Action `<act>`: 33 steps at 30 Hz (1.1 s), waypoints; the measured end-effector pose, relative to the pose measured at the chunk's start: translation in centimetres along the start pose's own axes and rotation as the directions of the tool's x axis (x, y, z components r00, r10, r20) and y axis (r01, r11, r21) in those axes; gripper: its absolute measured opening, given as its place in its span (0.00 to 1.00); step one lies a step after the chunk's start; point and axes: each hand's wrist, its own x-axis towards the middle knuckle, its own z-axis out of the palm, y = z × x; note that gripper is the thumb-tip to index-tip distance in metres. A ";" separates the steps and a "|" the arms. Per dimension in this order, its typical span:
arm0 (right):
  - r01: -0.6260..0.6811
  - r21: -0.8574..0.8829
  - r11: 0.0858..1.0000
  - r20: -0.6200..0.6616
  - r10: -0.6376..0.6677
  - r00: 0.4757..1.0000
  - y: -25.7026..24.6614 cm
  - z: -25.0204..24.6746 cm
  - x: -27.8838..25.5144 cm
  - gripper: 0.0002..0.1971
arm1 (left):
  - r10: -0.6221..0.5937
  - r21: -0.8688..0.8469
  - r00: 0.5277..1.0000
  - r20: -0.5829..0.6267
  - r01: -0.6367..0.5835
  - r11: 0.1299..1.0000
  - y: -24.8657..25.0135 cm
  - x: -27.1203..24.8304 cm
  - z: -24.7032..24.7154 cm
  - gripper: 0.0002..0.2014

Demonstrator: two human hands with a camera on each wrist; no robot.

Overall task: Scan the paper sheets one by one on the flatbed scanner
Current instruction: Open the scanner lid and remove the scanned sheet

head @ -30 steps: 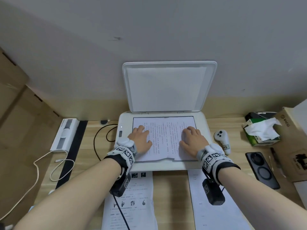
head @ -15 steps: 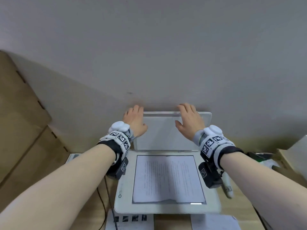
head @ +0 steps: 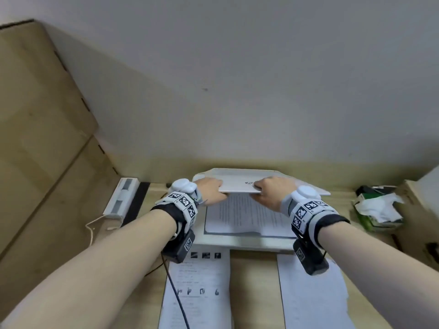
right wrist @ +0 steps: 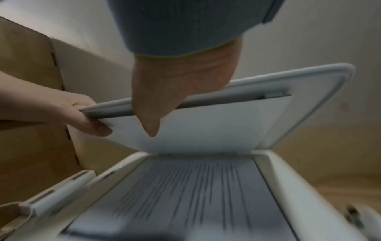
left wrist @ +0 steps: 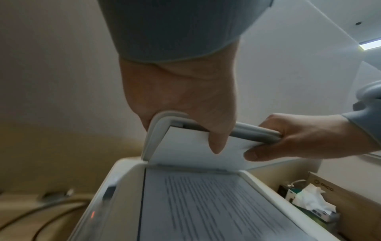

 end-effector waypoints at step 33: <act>0.119 0.259 0.959 -0.123 -0.089 0.988 -8.1 15.9 2.9 0.29 | -0.573 -0.949 0.787 0.231 0.312 0.046 -8.4 0.4 13.6 0.18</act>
